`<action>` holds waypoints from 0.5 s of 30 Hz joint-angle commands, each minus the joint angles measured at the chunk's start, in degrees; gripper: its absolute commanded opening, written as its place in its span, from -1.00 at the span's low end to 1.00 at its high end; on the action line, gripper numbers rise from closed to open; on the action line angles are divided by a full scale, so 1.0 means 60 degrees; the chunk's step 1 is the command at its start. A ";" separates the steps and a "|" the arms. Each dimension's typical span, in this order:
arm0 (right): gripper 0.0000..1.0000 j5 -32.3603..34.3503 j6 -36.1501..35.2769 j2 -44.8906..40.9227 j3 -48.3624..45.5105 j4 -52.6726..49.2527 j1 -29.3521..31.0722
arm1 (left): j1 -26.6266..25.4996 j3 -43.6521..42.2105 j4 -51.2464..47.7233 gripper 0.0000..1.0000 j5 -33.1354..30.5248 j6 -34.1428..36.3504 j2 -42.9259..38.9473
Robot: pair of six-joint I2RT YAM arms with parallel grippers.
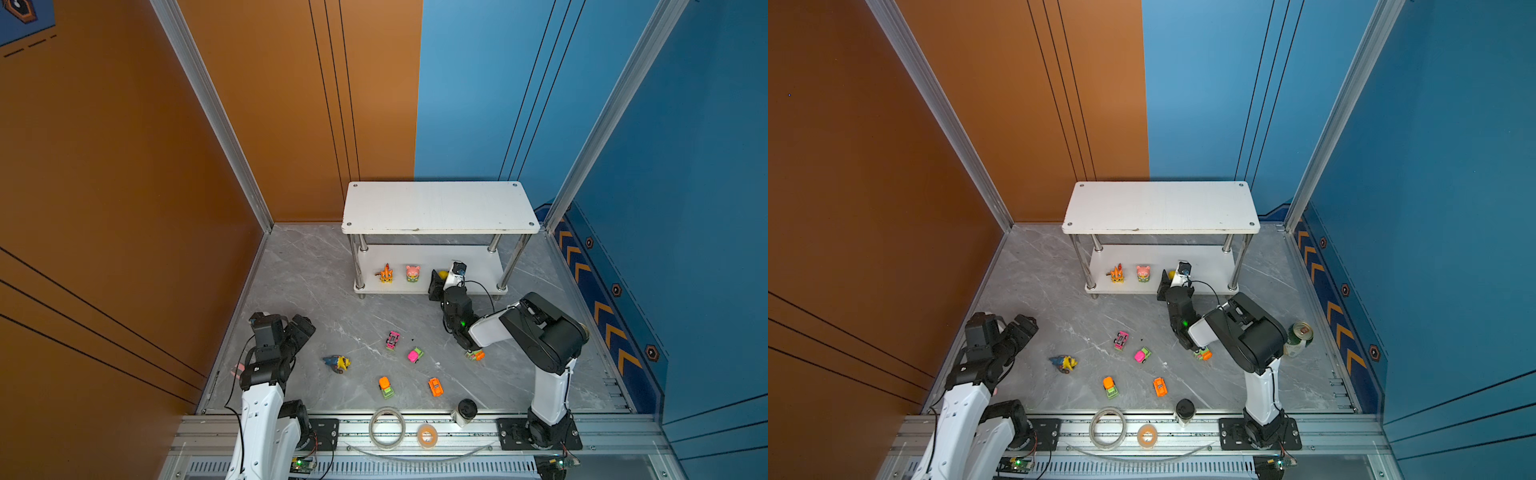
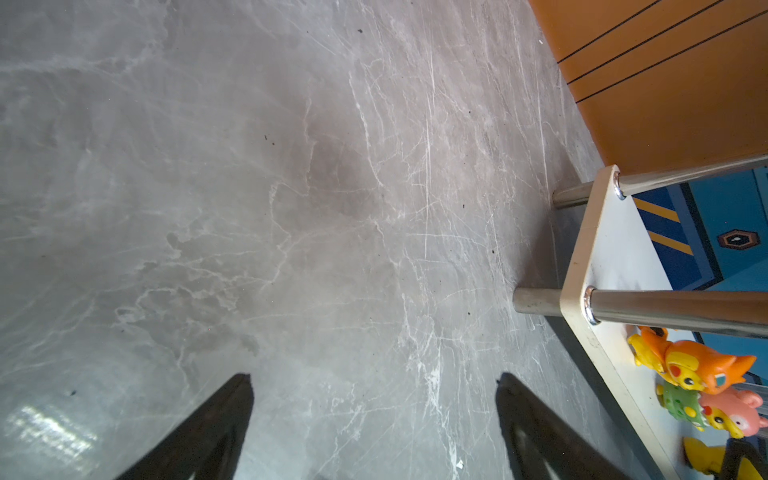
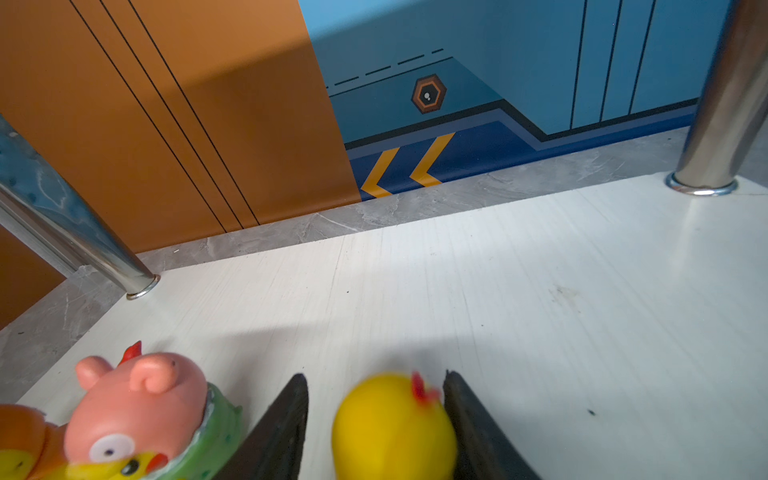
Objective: Place and organize the plastic toys onto the shelf
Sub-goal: 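Lower the yellow-haired figure onto the lower shelf beside the pink figure, then open the right gripper and release the yellow-haired figure on the shelf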
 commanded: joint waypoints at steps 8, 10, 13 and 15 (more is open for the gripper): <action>0.25 -0.0205 -0.0257 -0.1313 -0.0507 -0.0669 0.0157 | 0.0104 -0.0072 -0.0050 0.86 0.0114 0.0146 -0.0123; 0.26 -0.0299 -0.0355 -0.1669 -0.0576 -0.0999 0.0217 | 0.0090 -0.0071 -0.0038 0.86 0.0126 0.0130 -0.0148; 0.28 -0.0421 -0.0306 -0.2231 -0.0667 -0.1662 0.0247 | 0.0091 -0.0099 -0.0037 0.86 0.0132 0.0120 -0.0175; 0.30 -0.0509 -0.0245 -0.2625 -0.0626 -0.2282 0.0219 | 0.0093 -0.0114 -0.0028 0.87 0.0127 0.0106 -0.0207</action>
